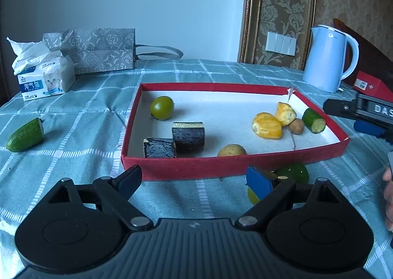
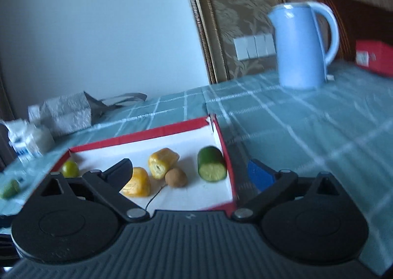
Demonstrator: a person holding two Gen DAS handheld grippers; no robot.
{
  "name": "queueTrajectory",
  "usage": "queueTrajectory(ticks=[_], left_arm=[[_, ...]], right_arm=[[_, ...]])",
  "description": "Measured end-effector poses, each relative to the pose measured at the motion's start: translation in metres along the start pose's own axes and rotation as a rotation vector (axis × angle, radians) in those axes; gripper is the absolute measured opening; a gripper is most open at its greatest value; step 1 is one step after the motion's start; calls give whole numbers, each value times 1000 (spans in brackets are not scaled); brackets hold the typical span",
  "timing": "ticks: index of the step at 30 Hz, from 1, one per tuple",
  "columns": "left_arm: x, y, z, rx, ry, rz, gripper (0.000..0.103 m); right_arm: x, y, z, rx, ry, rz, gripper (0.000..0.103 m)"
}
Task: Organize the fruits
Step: 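Grasp the green tomato beside the tray with the left gripper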
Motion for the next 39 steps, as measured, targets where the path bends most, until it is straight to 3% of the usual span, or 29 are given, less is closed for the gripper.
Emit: queueTrajectory(ticks=[6, 9, 16, 19, 25, 37, 39], left_arm=[[7, -1, 7, 31, -10, -28, 93], [9, 1, 16, 88, -15, -30, 93], [25, -1, 25, 127, -79, -92, 93], [35, -4, 24, 122, -109, -127, 93], [45, -11, 17, 82, -88, -183, 93], [40, -13, 5, 9, -81, -150, 93], [42, -13, 5, 8, -82, -147, 86]], right_arm=[[4, -12, 12, 10, -16, 4, 102], [0, -14, 15, 19, -13, 19, 103], [-3, -15, 19, 22, -10, 32, 103], [-3, -16, 19, 12, -4, 31, 103], [-8, -19, 17, -10, 2, 60, 103], [-13, -21, 17, -15, -4, 91, 103], [-14, -21, 18, -4, -10, 99, 103]])
Point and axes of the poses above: each gripper's, at about its wrist camera, not at the fingertips, and z roughly against the way its jaws point, x to its right, y to its top, the point moved 5 cm from there along -z, roughly the way its jaws point, and after that the axes turned 1 degree about -x, right-handed, at the moved point
